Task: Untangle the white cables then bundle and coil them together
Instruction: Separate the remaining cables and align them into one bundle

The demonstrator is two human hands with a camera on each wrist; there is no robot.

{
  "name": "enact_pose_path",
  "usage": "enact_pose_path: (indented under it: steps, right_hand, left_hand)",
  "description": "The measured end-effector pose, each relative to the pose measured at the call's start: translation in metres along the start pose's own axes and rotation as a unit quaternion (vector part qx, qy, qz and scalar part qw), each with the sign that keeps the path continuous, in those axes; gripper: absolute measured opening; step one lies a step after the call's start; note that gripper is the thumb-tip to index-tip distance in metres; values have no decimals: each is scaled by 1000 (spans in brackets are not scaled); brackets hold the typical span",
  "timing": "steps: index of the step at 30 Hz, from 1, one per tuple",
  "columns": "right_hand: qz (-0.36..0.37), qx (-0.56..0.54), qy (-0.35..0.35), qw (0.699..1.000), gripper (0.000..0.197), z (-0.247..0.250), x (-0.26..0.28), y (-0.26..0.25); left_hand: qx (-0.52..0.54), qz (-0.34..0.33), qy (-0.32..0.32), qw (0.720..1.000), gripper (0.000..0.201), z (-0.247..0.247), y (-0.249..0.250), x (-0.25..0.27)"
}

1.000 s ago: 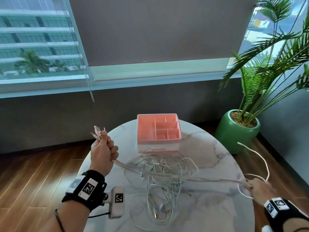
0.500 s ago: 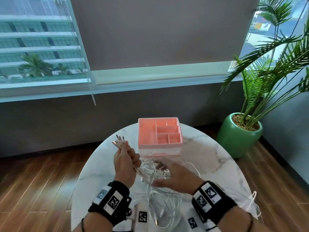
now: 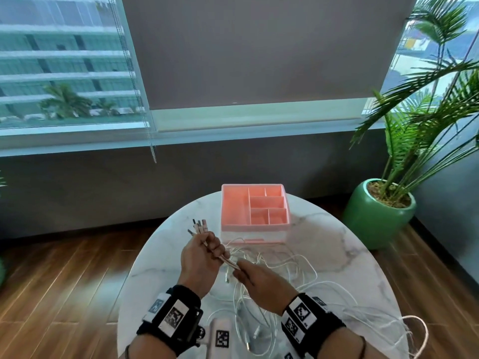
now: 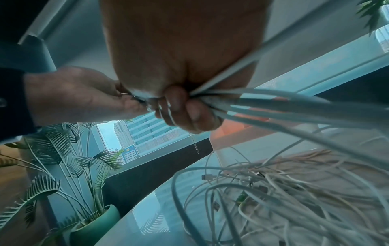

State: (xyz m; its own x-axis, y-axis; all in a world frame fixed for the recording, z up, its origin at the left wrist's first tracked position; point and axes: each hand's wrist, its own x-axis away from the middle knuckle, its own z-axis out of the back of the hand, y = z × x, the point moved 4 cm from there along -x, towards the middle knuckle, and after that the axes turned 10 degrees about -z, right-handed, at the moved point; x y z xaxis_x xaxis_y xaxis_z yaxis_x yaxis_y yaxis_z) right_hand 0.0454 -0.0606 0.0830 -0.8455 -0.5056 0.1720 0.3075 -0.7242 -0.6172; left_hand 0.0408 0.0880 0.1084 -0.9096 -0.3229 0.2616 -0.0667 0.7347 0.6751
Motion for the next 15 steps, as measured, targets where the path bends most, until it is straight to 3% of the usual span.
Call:
enact_pose_path:
  steps: [10,15]
  right_hand:
    - [6,48,11,999,25,12,11,15]
    - [10,98,28,995,31,11,17,24]
  left_hand:
    - [-43,-18,-42,998,15,-16,10,-4]
    - [-32,26,-15,999,62,-15,15,-8]
